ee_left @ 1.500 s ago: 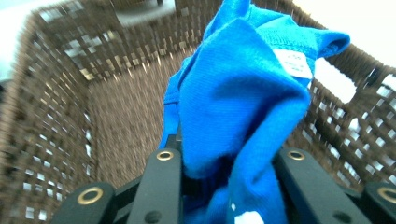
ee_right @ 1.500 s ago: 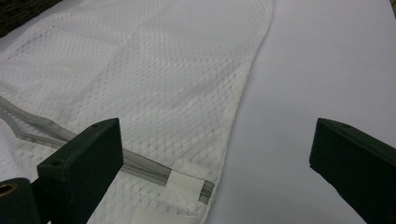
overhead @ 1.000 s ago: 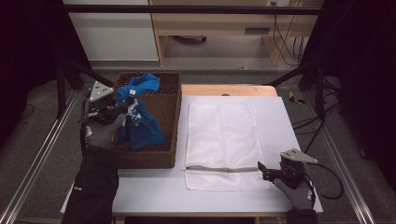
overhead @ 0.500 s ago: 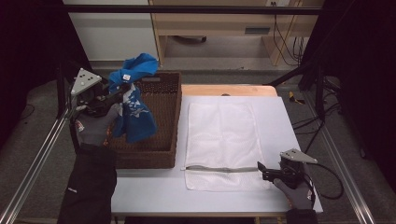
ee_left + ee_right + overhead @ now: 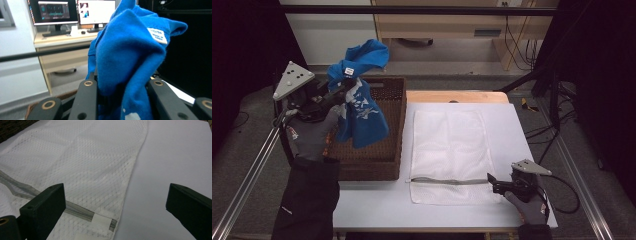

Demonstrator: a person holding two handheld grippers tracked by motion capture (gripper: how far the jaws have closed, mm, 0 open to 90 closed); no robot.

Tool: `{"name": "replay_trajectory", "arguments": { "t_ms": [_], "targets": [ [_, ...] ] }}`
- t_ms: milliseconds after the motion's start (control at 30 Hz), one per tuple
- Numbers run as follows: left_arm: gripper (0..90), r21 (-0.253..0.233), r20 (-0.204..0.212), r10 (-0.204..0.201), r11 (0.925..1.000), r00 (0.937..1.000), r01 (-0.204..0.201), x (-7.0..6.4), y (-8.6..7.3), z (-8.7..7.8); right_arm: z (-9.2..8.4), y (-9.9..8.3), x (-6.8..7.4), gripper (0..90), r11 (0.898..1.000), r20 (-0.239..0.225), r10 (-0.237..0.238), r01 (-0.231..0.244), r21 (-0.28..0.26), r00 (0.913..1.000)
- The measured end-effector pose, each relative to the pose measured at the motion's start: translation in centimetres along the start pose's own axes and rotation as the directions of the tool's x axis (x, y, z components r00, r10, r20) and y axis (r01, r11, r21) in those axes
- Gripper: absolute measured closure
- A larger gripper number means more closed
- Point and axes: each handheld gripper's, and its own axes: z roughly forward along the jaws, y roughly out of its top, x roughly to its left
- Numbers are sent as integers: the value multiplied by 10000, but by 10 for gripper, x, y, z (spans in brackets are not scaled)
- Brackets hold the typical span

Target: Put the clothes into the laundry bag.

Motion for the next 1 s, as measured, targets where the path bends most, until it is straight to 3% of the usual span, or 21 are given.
{"name": "replay_trajectory", "arguments": {
  "t_ms": [133, 467, 767, 1000],
  "targets": [
    [708, -289, 245, 195, 9994, 9995, -188, -13, 10, -4, 0, 0, 0, 31, 10000, -12, -13, 13, -35, 10000],
    [708, -318, 927, 302, 9991, 9952, -273, -43, 22, -1, -1, 1, 2, 30, 10000, -73, 25, -25, -29, 10000],
    [708, -211, 1625, 393, 9991, 9859, -363, -74, 22, 16, -1, 1, 1, 30, 9999, -24, -37, 37, -95, 10000],
    [707, -231, 2162, 475, 9988, 9752, -435, -100, 17, 38, -2, 1, -1, 30, 9999, 3, -8, 8, -126, 10000]
  ]
}}
